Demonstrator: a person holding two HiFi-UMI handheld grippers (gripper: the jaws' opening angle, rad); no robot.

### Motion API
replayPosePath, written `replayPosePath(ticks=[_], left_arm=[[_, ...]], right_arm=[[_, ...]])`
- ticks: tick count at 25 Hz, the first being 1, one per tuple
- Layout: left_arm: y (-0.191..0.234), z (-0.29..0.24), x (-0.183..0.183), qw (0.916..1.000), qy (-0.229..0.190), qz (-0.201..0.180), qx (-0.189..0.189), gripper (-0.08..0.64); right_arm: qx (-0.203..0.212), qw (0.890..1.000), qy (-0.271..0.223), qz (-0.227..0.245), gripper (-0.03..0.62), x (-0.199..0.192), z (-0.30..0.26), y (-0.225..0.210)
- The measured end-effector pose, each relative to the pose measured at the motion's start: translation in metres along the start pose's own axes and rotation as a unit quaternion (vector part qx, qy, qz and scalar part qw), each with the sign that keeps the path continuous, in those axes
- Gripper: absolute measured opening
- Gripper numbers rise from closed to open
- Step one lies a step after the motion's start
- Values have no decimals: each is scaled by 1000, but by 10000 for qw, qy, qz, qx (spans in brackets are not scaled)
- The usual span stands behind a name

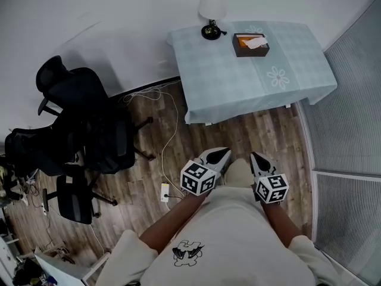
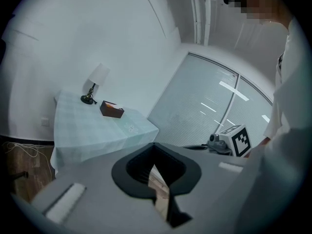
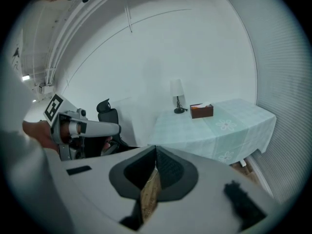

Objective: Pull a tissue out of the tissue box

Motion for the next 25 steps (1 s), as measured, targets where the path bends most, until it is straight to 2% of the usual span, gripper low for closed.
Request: replayPosePath(ticks=[4, 7, 11, 15, 21, 25], left_arm=[[23, -16, 9, 9999, -2, 107, 75, 5], [46, -45, 26, 9999, -4, 71, 113, 5], [82, -99, 62, 9996, -12, 18, 297, 5], [111, -174, 113, 9993, 40, 7, 374, 5], [152, -272, 191, 9981, 15, -85, 612, 5], [176, -305, 220, 9965, 9, -16, 835, 5]], right_arm=[[-13, 10000, -23, -62, 9, 15, -23, -19], [56, 9999, -111, -98, 9, 34, -50, -50], [159, 9994, -262, -158, 9, 73, -95, -108], [267, 9990, -332, -155, 9, 129, -136, -175], [613, 9974, -81, 371, 9, 205, -187, -262], [925, 9930, 171, 716, 9, 233, -220, -296]])
Point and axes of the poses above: the fingertips, and each gripper's own axes: z backward along the fingers, y to its left, x out of its top, the point moved 7 cm from there along z, backward along the fingers, and after that the axes turned 5 degrees about -z, right-handed, at the moved point
